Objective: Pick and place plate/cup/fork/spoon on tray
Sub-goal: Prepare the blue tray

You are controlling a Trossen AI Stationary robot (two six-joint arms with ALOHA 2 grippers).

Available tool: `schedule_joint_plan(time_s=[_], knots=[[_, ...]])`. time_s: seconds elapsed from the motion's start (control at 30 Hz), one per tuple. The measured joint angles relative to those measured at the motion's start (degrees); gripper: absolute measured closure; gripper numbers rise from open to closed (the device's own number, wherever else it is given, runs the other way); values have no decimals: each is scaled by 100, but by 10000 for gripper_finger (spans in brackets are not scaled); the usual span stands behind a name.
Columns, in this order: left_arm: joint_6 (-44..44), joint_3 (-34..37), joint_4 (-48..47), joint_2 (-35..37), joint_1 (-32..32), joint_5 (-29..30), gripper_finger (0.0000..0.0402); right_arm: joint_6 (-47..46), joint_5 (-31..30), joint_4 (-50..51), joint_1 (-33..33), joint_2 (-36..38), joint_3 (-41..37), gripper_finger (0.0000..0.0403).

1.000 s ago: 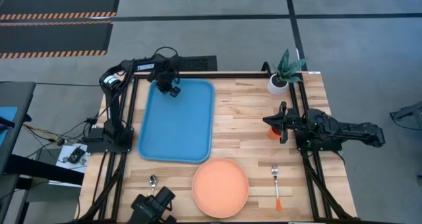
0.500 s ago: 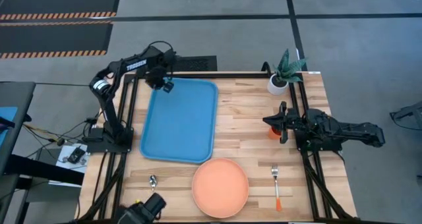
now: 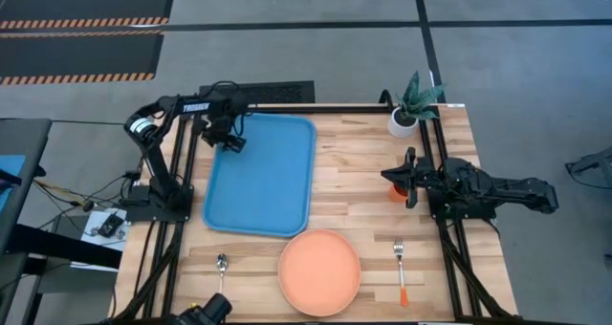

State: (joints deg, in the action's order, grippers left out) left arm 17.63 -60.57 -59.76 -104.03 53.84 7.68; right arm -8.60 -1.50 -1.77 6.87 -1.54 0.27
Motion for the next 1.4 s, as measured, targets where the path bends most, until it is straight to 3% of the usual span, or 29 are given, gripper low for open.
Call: schedule_joint_plan(time_s=[0.17, 0.6, 0.87, 1.13, 1.4], knots=[[-98, 88, 166, 26, 35, -103, 226, 2, -2, -1, 0, 0, -2, 356], [-347, 108, 596, 328, 114, -156, 333, 2, -2, 0, 0, 0, -1, 356], [-500, 106, 737, 929, 505, 104, 340, 2, -2, 0, 0, 2, -2, 356], [-891, 67, 1152, 1069, 686, 205, 340, 0, -2, 1, 0, 0, 0, 356], [-1744, -663, 1565, 1070, 700, 196, 350, 0, -2, 1, 0, 2, 0, 356]])
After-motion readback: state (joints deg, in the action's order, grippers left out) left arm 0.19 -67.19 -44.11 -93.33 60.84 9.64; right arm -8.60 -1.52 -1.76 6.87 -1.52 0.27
